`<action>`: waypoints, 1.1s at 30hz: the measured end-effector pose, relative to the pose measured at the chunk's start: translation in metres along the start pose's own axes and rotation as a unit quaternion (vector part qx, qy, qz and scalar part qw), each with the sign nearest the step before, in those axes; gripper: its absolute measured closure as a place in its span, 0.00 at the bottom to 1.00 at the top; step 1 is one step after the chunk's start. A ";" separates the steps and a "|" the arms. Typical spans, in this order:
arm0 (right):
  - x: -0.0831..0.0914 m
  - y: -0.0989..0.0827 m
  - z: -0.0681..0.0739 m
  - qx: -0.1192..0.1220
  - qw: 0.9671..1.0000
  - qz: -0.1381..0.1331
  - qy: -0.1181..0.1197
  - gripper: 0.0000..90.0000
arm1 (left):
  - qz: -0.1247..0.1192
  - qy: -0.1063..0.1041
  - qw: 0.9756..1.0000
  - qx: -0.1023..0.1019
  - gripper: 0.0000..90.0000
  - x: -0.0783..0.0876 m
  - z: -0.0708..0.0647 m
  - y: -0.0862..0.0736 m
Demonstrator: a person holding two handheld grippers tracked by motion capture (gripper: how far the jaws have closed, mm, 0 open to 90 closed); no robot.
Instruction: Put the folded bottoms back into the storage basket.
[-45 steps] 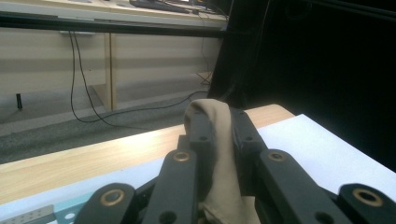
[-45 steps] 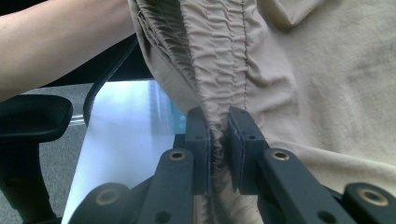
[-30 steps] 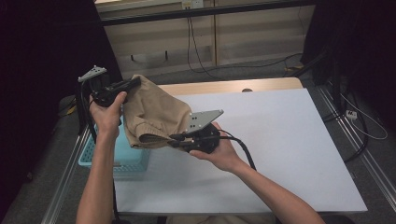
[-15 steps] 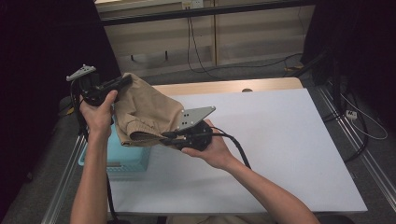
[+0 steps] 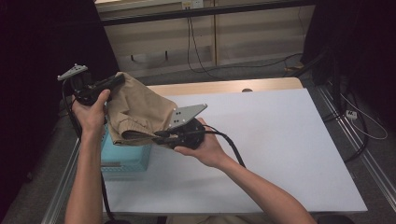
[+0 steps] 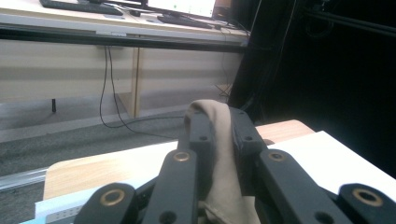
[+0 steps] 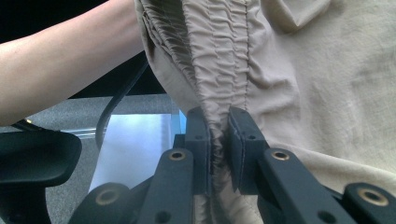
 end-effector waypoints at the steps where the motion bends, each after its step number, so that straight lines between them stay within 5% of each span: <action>1: -0.001 0.001 0.000 0.000 1.000 0.000 0.001 0.88 | -0.003 0.002 1.000 0.001 0.91 0.001 0.001 0.000; 33: -0.059 0.026 0.007 0.013 0.999 0.006 0.032 0.88 | -0.021 0.047 0.998 0.025 0.91 0.043 0.047 0.008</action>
Point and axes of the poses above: each handheld gripper's, and its own axes: x roughly backward along the jaws, y roughly out of its top, z roughly to its left, the point moved 2 cm from there along -x, roughly forward along the jaws, and after that the axes turned 7 degrees about -z, right-handed, at the moved point
